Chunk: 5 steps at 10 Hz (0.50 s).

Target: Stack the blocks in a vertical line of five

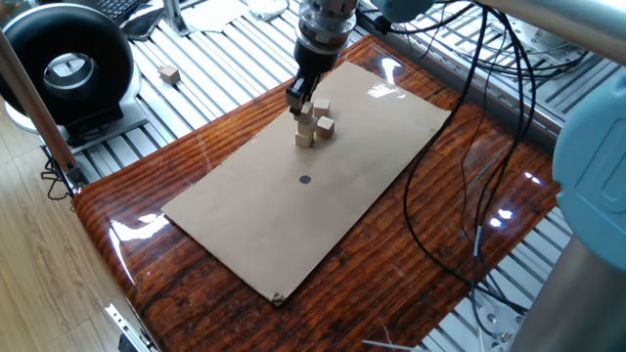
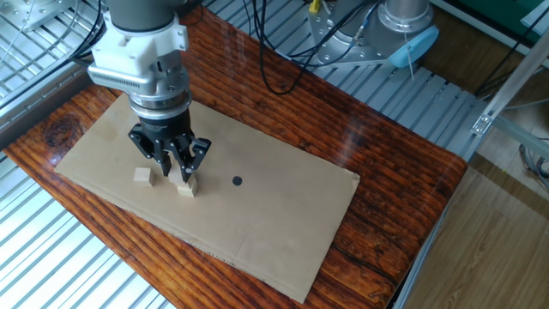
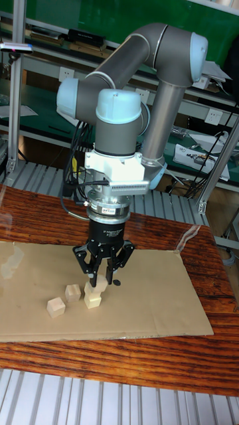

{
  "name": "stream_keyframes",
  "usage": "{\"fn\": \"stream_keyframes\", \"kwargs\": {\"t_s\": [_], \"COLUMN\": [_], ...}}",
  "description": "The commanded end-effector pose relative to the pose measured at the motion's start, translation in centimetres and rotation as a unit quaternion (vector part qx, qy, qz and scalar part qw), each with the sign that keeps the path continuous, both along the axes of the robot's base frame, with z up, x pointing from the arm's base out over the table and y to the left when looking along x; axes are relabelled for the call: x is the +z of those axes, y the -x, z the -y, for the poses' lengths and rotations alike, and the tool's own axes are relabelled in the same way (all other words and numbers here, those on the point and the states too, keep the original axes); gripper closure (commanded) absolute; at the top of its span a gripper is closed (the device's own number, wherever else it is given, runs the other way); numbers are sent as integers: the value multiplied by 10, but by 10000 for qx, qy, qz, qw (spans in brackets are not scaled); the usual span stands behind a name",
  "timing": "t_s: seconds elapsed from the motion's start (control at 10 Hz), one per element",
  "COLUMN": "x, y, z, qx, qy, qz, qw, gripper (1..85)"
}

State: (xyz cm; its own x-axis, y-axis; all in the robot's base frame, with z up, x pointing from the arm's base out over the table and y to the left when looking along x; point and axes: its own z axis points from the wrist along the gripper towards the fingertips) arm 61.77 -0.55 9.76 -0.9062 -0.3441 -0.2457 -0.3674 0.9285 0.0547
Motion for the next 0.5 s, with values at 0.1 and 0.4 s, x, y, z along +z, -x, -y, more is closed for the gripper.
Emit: {"fn": "stream_keyframes", "kwargs": {"t_s": [0.1,0.4], "x": [0,-2], "y": [1,5], "z": [2,5], "qx": [-11,53], "qy": [-127,-142], "qz": [101,126], "qw": [9999,9998], "gripper": [723,723]}}
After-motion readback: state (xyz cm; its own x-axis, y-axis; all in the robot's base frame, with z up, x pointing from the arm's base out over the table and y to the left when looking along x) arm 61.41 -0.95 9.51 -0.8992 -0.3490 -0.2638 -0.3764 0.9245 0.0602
